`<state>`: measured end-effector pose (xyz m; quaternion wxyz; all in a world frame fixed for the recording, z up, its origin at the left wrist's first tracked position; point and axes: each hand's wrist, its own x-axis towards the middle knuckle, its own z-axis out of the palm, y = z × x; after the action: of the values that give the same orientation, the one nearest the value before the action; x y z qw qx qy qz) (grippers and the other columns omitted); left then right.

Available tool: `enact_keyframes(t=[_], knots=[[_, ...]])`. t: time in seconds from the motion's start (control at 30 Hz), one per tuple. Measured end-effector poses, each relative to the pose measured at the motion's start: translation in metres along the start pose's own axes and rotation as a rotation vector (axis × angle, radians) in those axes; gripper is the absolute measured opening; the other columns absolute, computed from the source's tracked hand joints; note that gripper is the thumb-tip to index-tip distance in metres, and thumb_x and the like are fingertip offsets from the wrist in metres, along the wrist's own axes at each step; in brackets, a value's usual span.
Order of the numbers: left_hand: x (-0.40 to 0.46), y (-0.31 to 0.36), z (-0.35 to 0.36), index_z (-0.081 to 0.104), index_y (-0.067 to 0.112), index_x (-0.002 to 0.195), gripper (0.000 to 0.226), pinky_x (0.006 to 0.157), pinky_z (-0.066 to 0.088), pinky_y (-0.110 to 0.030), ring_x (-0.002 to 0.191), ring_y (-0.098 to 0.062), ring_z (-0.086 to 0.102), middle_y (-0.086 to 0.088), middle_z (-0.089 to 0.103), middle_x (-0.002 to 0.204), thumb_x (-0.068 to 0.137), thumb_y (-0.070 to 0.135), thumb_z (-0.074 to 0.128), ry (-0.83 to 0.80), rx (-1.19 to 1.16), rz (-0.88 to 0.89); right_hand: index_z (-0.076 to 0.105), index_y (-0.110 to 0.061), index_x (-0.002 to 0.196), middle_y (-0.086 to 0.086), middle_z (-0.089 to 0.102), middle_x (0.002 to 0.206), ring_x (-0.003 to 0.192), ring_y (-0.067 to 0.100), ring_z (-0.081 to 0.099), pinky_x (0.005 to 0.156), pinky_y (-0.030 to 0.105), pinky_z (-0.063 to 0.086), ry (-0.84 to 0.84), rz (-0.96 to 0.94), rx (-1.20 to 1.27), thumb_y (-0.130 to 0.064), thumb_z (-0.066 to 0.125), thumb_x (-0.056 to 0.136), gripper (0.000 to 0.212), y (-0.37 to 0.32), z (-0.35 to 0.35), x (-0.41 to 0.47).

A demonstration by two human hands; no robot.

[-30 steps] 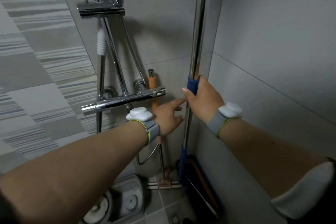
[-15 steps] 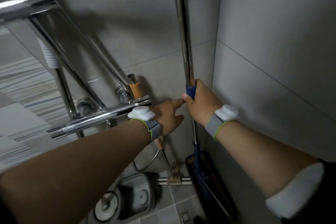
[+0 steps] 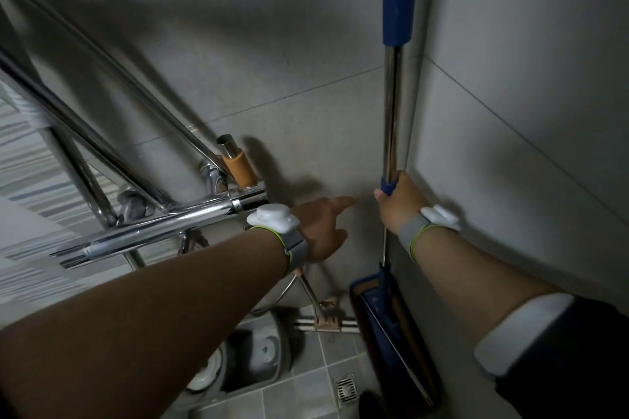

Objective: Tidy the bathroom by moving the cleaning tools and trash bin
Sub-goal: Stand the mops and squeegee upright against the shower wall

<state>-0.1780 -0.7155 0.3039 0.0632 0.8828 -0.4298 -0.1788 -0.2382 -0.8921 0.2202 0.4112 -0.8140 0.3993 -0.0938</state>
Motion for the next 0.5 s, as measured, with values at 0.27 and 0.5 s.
enact_keyframes(t=[0.27,0.5], knots=[[0.009,-0.007,0.000,0.025,0.039,0.150,0.069,0.103,0.038,-0.025,0.129,-0.022,0.050,0.001,0.044,0.149,0.091,0.039,0.059,0.011,-0.050,-0.051,0.062,-0.023,0.115,-0.001,0.069,0.100,0.092,0.026,0.067,0.081,0.023,0.044,0.079,0.224,0.008,-0.048,0.052,0.091,0.037,0.014,0.003,0.019],[0.004,-0.019,0.010,0.027,0.039,0.149,0.069,0.102,0.037,-0.023,0.130,-0.020,0.049,0.000,0.045,0.148,0.089,0.036,0.061,0.020,-0.065,-0.111,0.057,-0.023,0.119,0.001,0.066,0.112,0.099,0.027,0.067,0.092,0.036,0.053,0.054,0.209,-0.084,-0.062,0.052,0.075,0.059,0.025,0.017,0.019]])
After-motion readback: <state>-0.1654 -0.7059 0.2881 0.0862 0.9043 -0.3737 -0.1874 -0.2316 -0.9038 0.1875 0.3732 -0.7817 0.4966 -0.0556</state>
